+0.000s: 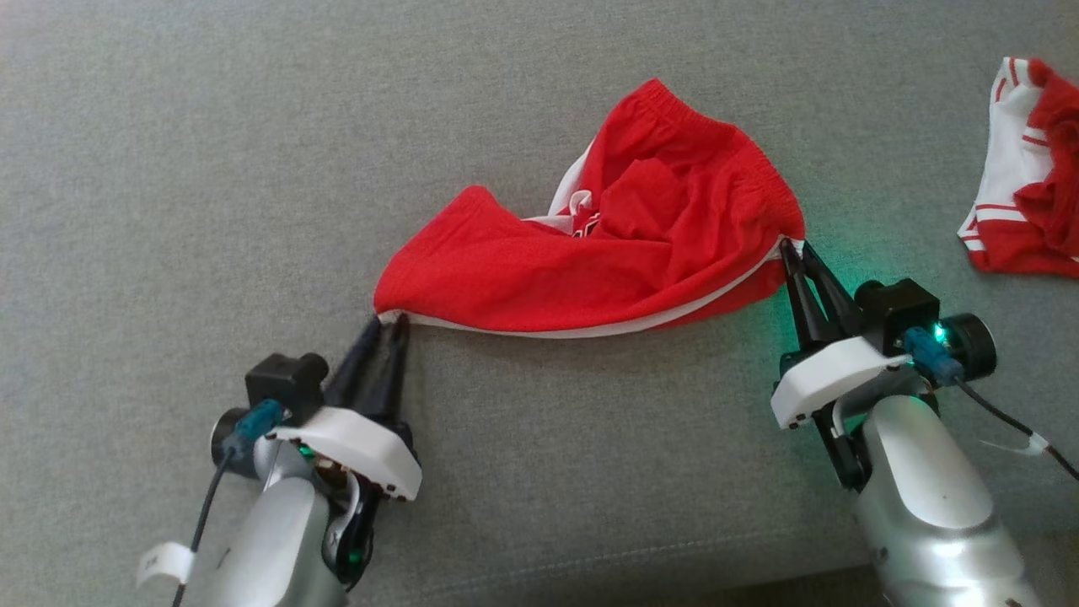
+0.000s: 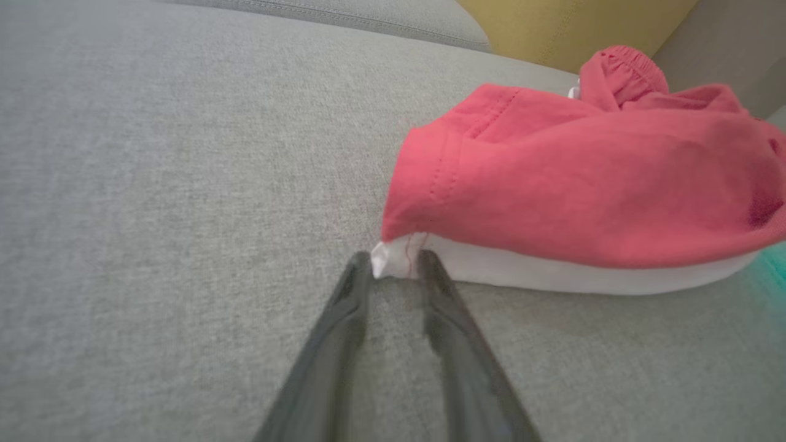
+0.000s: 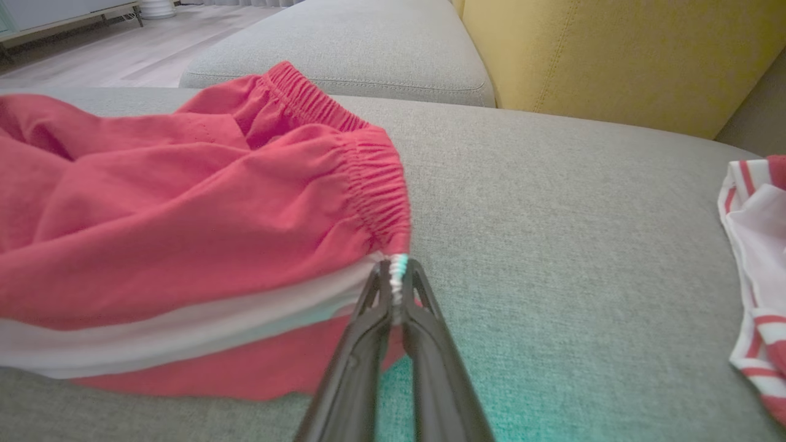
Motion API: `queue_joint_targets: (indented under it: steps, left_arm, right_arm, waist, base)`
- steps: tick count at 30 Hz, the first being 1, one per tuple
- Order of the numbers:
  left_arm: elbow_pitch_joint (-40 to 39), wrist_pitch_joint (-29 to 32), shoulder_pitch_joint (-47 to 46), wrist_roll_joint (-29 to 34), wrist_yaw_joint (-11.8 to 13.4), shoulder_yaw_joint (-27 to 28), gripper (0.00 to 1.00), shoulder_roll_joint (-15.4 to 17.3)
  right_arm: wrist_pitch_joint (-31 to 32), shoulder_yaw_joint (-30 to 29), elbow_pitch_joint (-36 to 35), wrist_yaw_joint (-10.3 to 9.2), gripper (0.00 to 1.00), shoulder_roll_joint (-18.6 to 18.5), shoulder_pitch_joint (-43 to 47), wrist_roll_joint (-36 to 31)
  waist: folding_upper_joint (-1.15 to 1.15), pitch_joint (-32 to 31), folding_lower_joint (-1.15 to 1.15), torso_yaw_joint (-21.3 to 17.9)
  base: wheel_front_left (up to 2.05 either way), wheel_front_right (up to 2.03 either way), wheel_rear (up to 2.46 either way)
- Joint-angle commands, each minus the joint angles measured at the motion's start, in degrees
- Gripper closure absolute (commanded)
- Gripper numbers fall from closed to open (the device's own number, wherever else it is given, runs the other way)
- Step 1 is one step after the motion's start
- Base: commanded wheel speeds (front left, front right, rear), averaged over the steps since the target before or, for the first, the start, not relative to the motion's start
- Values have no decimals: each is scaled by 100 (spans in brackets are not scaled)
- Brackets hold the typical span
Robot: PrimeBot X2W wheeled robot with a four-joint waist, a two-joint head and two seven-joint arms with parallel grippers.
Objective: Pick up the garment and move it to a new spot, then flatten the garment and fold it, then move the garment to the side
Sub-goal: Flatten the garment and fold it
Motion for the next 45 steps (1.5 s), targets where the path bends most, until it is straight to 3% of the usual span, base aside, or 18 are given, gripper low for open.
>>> queue_joint_targets:
  steps: [1, 2, 8, 19, 23, 27, 33, 36, 40, 45]
  left_arm:
    - [-80, -30, -175, 68, -16, 137, 91, 44]
    - [-65, -30, -183, 68, -22, 123, 100, 44]
    - [-425, -30, -140, 70, -43, 190, 100, 44]
    - [-1891, -31, 33, 395, -57, 717, 100, 55]
    - [-2280, -31, -80, 508, -61, 907, 100, 249]
    - [-2501, -31, -469, 561, -62, 1010, 100, 662]
    - [-2201, -8, -1509, 650, -63, 916, 100, 1173]
    - [-1964, 46, -1959, 694, -63, 837, 100, 1241]
    - [-1417, 125, -3040, 931, -53, 607, 100, 1250]
    - [-580, 41, -4527, 1257, 265, 580, 100, 1173]
  right_arm:
    - [-55, 128, -168, 36, 100, 18, -169, 37]
    - [-55, 126, -166, 36, 100, 19, -176, 39]
    - [-55, 77, -246, 36, 100, 25, -156, 100]
    - [-55, 120, -869, 36, 100, -81, -200, 612]
    - [-53, 265, -1100, 36, 100, -247, -335, 981]
    - [127, 429, -1530, 36, 100, -510, -616, 1360]
    - [613, 629, -2072, 36, 100, -845, -1241, 1630]
    - [702, 672, -2039, 36, 100, -865, -1520, 1655]
    - [656, 729, -1656, 36, 100, -823, -2313, 1515]
    - [182, 440, -711, 36, 100, -682, -3691, 993]
  waist:
    - [0, 5, 0, -2]
    - [0, 3, 0, -2]
    - [0, -186, 0, 64]
    - [0, -1099, 0, 267]
    - [0, -1387, 0, 321]
    - [0, -1445, 0, 393]
    - [0, -1055, 0, 538]
    - [0, -842, 0, 592]
    - [0, -334, 0, 710]
    - [0, 136, 0, 846]
  base:
    - [0, 0, 0]
    - [0, 0, 0]
    - [0, 0, 0]
    - [0, 0, 0]
    - [0, 0, 0]
    - [0, 0, 0]
    - [0, 0, 0]
    - [0, 0, 0]
    - [0, 0, 0]
    - [0, 0, 0]
